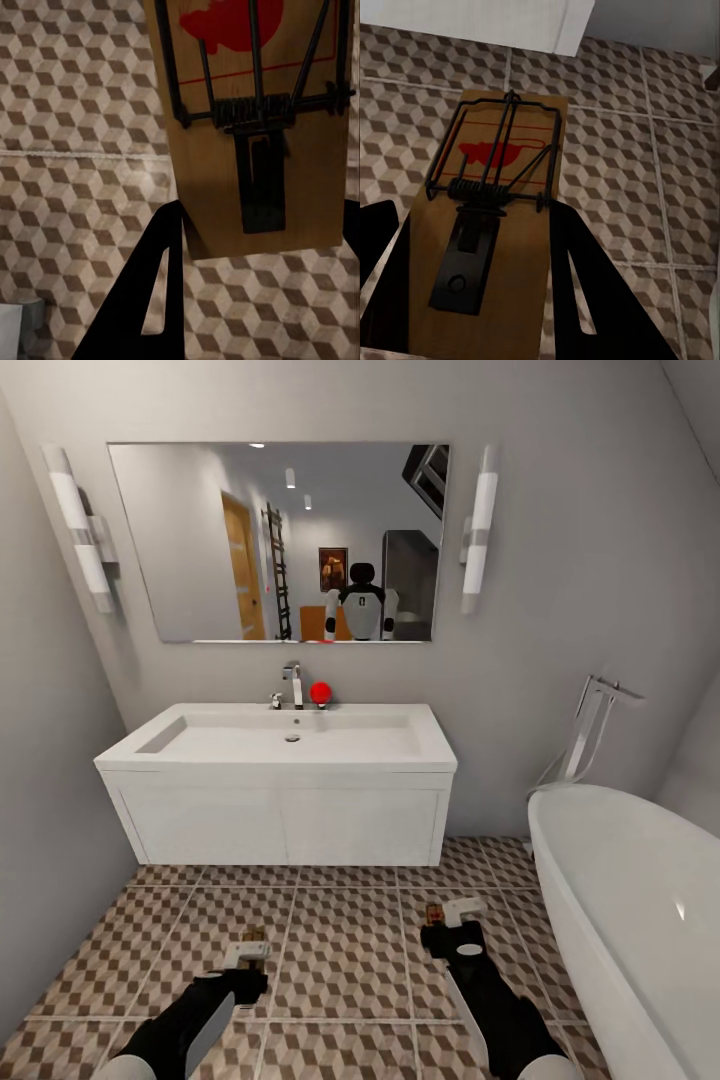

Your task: Take the four mousetraps from the cabinet in the bathroom and place them on the bathroom floor. Make sure all four end up on the same floor surface, and ensure that at least two of them are either under or directly next to the same bathroom sink.

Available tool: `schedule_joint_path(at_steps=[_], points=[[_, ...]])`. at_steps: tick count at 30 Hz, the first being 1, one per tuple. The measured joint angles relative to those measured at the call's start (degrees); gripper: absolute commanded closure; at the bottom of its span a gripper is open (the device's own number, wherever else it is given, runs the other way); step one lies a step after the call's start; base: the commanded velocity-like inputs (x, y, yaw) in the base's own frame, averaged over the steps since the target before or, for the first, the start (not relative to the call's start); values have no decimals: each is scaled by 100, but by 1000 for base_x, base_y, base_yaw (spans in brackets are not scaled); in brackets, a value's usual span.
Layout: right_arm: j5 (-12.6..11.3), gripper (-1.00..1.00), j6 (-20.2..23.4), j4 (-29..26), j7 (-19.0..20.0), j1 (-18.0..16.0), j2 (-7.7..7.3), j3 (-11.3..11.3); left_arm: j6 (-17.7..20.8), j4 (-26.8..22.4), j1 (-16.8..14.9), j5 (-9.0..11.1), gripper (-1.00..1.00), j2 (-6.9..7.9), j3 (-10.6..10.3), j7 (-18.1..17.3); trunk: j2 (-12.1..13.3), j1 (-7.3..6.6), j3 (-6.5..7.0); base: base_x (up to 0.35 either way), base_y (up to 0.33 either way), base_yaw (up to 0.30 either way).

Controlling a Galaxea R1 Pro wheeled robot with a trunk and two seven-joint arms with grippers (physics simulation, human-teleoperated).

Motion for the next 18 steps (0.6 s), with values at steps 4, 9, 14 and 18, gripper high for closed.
schedule_joint_path(at_steps=[4,9,14,18], points=[[-1,100,0,-33,2,0,2,0,3,-66,0,-1,100,-4,-1,2,0,0,0,0,0,0],[-1,100,0,-40,8,0,2,0,4,-80,0,-1,100,-5,-1,1,0,0,0,0,0,0],[-1,100,0,-47,8,0,2,3,4,-76,1,-1,100,-5,-1,2,-39,21,-18,0,0,0],[0,100,0,-183,-2,0,2,1,4,-74,1,-2,100,-5,-1,-2,-199,109,-89,0,0,0]])
